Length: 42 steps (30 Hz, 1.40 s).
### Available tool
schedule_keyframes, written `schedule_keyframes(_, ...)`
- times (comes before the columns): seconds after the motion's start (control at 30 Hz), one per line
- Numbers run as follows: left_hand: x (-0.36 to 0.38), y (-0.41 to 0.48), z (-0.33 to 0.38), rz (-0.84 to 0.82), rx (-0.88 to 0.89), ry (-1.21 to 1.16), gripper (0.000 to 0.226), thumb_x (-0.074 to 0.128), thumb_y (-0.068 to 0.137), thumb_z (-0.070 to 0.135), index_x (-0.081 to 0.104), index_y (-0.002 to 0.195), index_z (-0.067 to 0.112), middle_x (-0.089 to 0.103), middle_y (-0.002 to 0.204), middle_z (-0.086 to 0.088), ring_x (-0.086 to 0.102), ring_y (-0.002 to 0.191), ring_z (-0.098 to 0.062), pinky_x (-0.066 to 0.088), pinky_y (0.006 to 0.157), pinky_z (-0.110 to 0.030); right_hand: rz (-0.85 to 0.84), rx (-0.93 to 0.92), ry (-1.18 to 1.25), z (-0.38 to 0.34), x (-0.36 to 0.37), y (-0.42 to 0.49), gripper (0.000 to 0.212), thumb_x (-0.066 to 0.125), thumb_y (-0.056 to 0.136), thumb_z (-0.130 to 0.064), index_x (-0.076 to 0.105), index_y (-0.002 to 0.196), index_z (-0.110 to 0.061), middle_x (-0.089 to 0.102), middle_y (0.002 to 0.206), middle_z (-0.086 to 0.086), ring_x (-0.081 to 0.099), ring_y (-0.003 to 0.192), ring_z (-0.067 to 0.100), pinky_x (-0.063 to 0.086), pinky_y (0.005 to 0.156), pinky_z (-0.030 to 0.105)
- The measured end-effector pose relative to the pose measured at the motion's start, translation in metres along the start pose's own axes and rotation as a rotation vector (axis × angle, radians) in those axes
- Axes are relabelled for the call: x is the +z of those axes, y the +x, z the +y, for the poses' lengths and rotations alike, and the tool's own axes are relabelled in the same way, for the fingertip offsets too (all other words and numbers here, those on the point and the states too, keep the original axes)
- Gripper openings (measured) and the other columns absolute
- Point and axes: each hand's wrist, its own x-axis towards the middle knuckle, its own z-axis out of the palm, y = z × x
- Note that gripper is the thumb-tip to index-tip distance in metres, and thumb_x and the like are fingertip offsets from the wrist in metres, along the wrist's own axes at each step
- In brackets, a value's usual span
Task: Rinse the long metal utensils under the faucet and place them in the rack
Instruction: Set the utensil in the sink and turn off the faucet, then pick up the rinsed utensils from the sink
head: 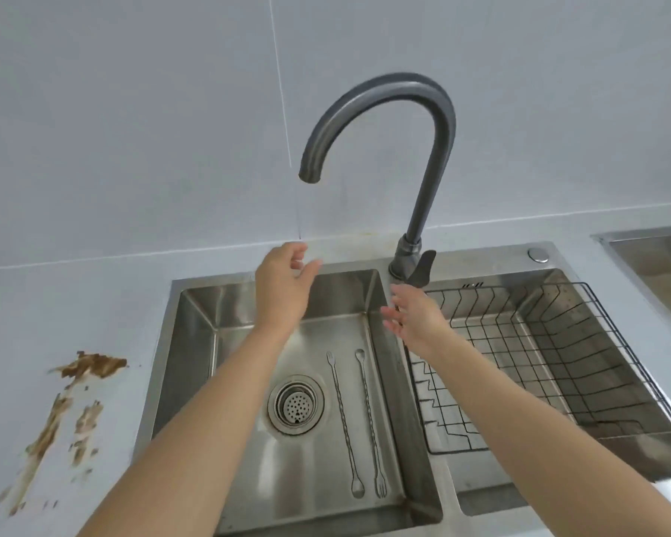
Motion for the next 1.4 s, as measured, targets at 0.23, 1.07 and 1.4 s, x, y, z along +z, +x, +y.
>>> schedule_keyframes(0.23, 0.09, -0.087, -0.123, -0.384, -0.397, 0.126, 0.018, 0.06, 0.085, 0.01, 0.065, 0.098, 0.0, 0.07, 0.098, -0.02, 0.064, 0.093, -0.032, 0.047, 0.081, -0.03, -0.06, 0.036, -0.716, 0.075, 0.014, 0.045, 0.012, 0.05, 0.091, -0.007, 0.053, 0.101, -0.014, 0.053, 0.079, -0.001, 0.05, 0.059, 0.008, 0.035, 0.048, 0.017)
schedule_keyframes(1.07, 0.179, -0.129, -0.173, -0.67, -0.47, 0.477, 0.023, 0.04, 0.091, 0.004, 0.06, 0.101, -0.001, 0.065, 0.109, -0.02, 0.062, 0.101, -0.035, 0.051, 0.083, -0.04, 0.038, -0.106, -1.565, 0.181, 0.01, 0.107, 0.036, 0.036, 0.092, 0.001, 0.044, 0.128, 0.0, 0.05, 0.131, 0.021, 0.051, 0.119, 0.034, 0.045, 0.093, 0.037)
schedule_keyframes(1.4, 0.175, -0.122, -0.168, -0.664, -0.455, 0.496, 0.025, 0.042, 0.09, 0.007, 0.059, 0.107, 0.004, 0.067, 0.111, -0.017, 0.063, 0.104, -0.034, 0.051, 0.084, -0.038, 0.117, -0.192, -1.492, 0.164, 0.013, 0.1, 0.032, 0.036, 0.094, 0.001, 0.048, 0.124, -0.001, 0.057, 0.122, 0.02, 0.056, 0.111, 0.035, 0.047, 0.084, 0.037)
